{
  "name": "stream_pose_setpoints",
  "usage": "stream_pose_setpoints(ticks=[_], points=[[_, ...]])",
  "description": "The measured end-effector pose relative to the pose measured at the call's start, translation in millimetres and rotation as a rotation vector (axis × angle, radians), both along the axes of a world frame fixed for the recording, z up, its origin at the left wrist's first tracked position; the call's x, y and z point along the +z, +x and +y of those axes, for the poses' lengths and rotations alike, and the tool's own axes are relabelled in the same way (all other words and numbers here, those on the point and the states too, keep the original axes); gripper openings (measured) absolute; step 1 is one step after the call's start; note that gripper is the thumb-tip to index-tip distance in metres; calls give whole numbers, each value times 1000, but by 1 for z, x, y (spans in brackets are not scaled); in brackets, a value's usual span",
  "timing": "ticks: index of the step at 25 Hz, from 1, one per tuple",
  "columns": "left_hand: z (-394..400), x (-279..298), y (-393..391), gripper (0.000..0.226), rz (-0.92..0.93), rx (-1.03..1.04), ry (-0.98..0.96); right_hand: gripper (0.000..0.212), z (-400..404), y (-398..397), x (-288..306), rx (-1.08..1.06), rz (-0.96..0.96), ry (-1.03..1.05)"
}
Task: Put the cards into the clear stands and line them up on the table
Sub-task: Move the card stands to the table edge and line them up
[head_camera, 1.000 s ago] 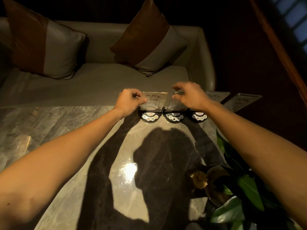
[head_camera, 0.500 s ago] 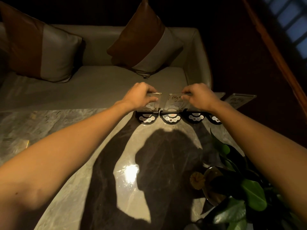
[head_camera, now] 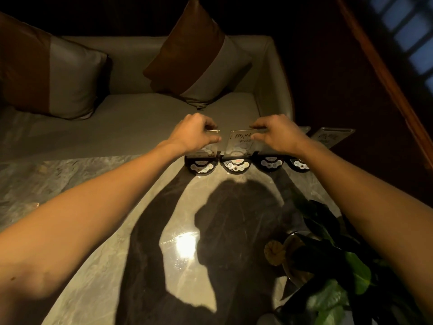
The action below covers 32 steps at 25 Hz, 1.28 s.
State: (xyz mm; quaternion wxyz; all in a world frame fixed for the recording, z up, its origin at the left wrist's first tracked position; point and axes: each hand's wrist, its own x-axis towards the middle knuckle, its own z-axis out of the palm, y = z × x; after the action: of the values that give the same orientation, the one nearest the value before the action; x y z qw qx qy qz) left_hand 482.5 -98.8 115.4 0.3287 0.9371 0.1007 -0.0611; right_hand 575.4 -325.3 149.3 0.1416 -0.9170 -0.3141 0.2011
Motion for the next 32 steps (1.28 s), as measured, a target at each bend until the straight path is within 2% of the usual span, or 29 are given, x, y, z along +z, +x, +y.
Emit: stream_pose_setpoints(ticks=[3, 5, 10, 17, 32], points=[[-21, 11, 16, 57, -8, -82, -12, 48, -30, 13, 10, -57, -50, 33], [-40, 16, 29, 59, -13, -135, -5, 49, -57, 26, 14, -90, -121, -15], [-82, 11, 53, 46, -14, -221, 106, 41, -90, 41, 7, -40, -189, -172], [-89, 0, 61, 17, -1, -191, 123, 30, -98, 46, -6, -86, -144, -15], [-92, -2, 56, 24, -38, -125, 73, 29, -104, 49, -6, -4, -151, -21]])
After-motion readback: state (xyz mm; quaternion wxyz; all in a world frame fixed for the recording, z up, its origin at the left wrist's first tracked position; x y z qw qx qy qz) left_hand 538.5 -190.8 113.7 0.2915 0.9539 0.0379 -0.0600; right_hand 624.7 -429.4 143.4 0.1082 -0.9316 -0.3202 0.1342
